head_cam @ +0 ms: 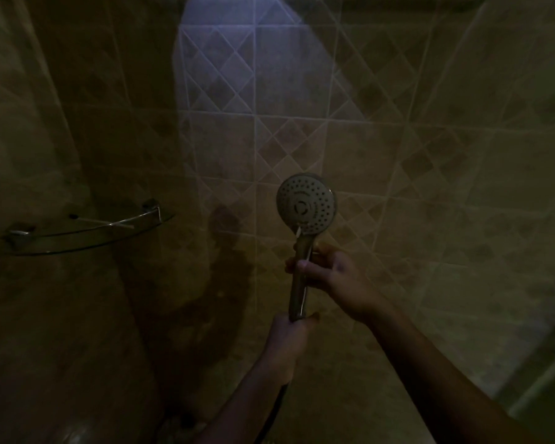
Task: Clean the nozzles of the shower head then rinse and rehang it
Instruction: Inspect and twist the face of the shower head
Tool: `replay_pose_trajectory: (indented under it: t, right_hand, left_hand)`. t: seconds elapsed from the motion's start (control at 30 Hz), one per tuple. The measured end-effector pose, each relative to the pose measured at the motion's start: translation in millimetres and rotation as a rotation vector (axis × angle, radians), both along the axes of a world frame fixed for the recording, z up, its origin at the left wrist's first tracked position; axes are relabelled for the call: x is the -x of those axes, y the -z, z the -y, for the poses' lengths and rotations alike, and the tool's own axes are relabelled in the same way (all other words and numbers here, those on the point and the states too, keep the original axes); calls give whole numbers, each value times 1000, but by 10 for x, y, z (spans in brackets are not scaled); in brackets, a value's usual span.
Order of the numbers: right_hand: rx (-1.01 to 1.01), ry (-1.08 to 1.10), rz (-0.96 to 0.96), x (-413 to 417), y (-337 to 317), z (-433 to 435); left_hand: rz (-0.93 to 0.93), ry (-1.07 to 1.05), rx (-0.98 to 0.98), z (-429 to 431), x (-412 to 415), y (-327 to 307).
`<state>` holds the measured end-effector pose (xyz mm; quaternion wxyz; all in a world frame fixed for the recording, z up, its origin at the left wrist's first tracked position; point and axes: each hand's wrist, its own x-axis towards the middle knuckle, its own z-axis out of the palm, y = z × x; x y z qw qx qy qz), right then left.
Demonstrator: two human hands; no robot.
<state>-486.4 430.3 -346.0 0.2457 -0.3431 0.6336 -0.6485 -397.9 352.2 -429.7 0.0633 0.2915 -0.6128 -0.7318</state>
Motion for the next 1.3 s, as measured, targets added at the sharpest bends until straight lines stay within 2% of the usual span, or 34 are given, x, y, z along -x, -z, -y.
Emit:
replay_pose_trajectory:
  t: [0.07, 0.2, 0.4, 0.53, 0.67, 0.93, 1.17, 1.3]
  right_hand:
    - [-17, 38, -22, -29, -15, 15]
    - [-66, 160, -229, -79, -46, 17]
    - [-15, -29, -42, -88, -91, -24]
    - [-62, 53, -151, -176, -88, 26]
    - [24, 145, -244, -243, -61, 100]
    - [73, 142, -23, -210, -47, 98]
    - [-93, 276, -232, -204, -4, 272]
    - [-99, 233, -134, -111, 38, 436]
  left_hand:
    - [0, -7, 2, 19, 13, -4]
    - [-11, 16, -32, 29, 8, -29]
    - [-31, 19, -29, 5, -6, 36]
    - [-28, 8, -74, -15, 11, 49]
    - [-56, 11, -56, -39, -4, 21]
    - [-89, 7, -7, 35, -50, -44]
    - [-62, -36, 8, 159, -31, 5]
    - [-35, -53, 40, 355, -27, 110]
